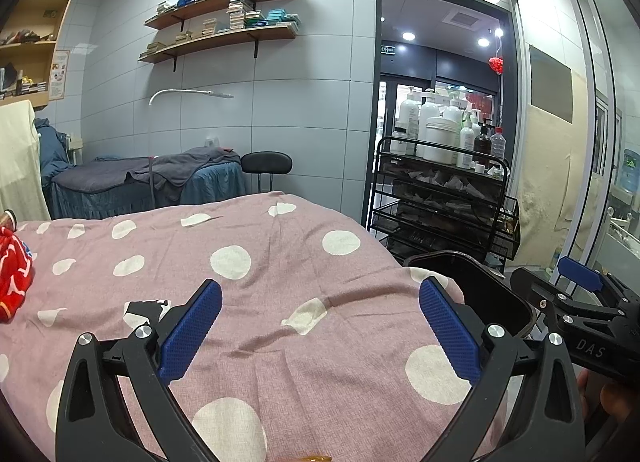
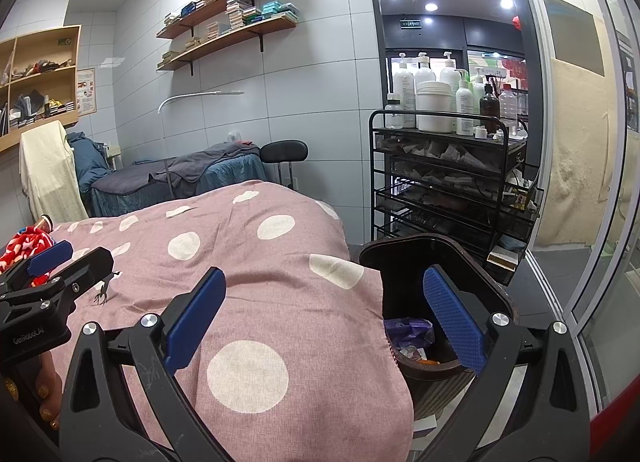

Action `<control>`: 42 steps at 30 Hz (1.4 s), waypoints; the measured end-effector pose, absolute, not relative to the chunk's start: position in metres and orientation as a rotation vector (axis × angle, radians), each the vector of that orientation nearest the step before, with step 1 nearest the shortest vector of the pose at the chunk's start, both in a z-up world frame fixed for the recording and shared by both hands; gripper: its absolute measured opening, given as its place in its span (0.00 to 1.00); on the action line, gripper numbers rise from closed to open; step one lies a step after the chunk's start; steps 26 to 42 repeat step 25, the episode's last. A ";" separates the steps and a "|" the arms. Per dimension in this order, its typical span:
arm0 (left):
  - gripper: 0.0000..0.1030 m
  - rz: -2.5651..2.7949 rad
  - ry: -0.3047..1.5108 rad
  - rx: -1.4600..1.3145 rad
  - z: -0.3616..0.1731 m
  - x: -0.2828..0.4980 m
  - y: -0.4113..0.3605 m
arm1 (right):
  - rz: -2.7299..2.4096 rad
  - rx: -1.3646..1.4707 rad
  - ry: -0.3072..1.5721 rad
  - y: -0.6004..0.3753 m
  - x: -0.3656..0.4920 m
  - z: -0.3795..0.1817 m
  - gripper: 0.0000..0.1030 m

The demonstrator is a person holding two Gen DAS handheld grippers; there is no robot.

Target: Collect trash

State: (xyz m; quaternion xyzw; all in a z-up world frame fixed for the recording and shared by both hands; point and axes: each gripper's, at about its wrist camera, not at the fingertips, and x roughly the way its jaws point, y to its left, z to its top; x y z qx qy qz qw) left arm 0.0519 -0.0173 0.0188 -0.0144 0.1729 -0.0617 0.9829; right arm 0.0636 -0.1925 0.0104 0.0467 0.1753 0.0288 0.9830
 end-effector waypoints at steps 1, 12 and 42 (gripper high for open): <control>0.95 -0.123 0.349 -0.029 0.019 0.052 -0.018 | 0.058 0.094 0.353 -0.193 0.063 0.010 0.95; 0.95 -0.131 0.349 -0.038 0.018 0.051 -0.018 | 0.058 0.095 0.354 -0.193 0.063 0.010 0.95; 0.95 -0.132 0.355 -0.030 0.014 0.053 -0.016 | 0.056 0.096 0.356 -0.194 0.062 0.009 0.95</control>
